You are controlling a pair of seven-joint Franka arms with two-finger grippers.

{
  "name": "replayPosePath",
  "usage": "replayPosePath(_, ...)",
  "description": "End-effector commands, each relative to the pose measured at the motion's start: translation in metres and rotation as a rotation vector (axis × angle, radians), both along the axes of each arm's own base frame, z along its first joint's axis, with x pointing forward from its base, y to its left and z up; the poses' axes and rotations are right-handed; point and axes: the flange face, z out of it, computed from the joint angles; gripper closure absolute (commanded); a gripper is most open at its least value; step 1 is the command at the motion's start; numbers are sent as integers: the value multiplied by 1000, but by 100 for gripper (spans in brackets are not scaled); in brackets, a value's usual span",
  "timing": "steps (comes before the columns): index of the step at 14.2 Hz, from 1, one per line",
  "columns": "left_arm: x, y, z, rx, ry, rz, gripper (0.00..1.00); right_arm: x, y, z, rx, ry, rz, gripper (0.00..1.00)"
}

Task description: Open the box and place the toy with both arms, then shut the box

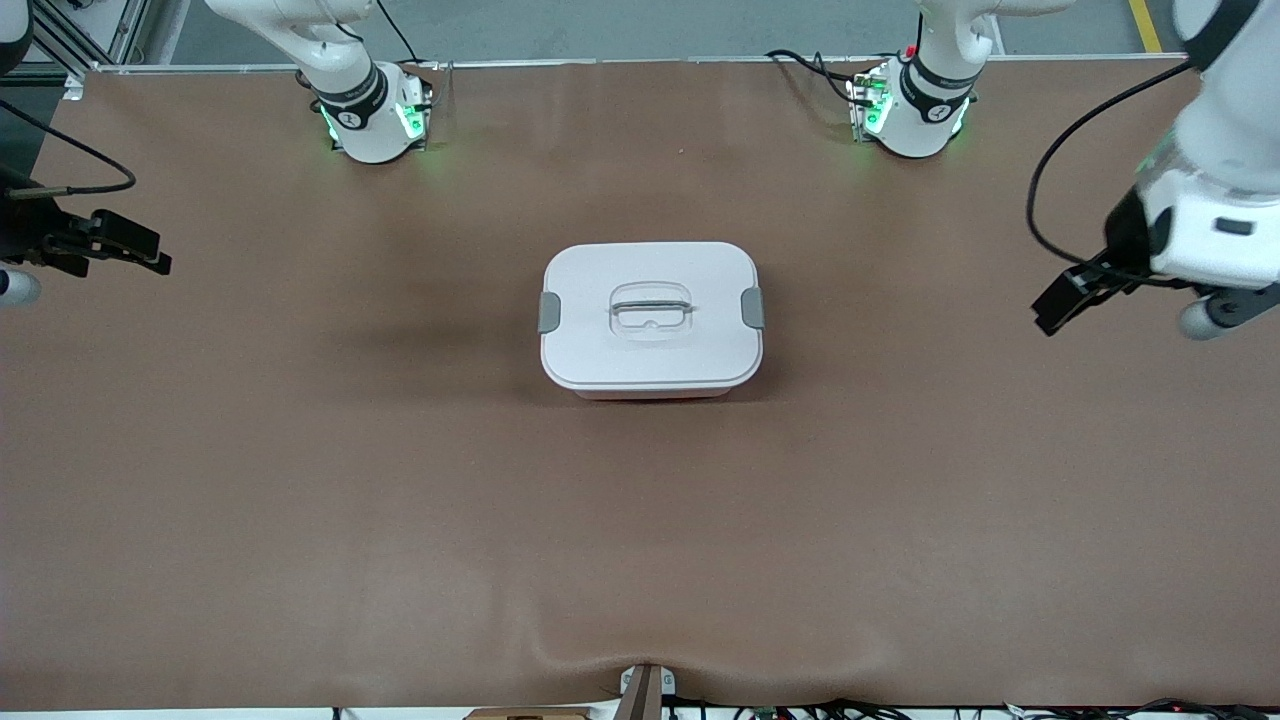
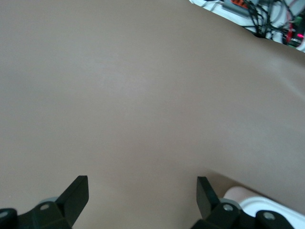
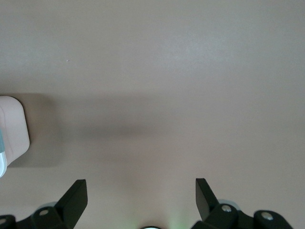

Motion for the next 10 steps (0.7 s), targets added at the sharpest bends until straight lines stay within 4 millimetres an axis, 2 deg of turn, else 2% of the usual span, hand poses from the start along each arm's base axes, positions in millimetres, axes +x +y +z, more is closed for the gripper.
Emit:
replayPosePath(1, -22, 8, 12, -22, 47, -75, 0, 0, -3, 2, -10, -4, -11, 0)
replayPosePath(4, -40, 8, 28, -13, 66, -131, 0, 0, -3, 2, -10, -4, -11, 0)
replayPosePath(7, -48, 27, 34, -1, 91, -226, 0, 0, -4, 2, -10, -4, -13, 0)
replayPosePath(10, -57, 34, 35, 2, 138, -298, 0, 0, -4, 2, -10, -4, -13, 0)
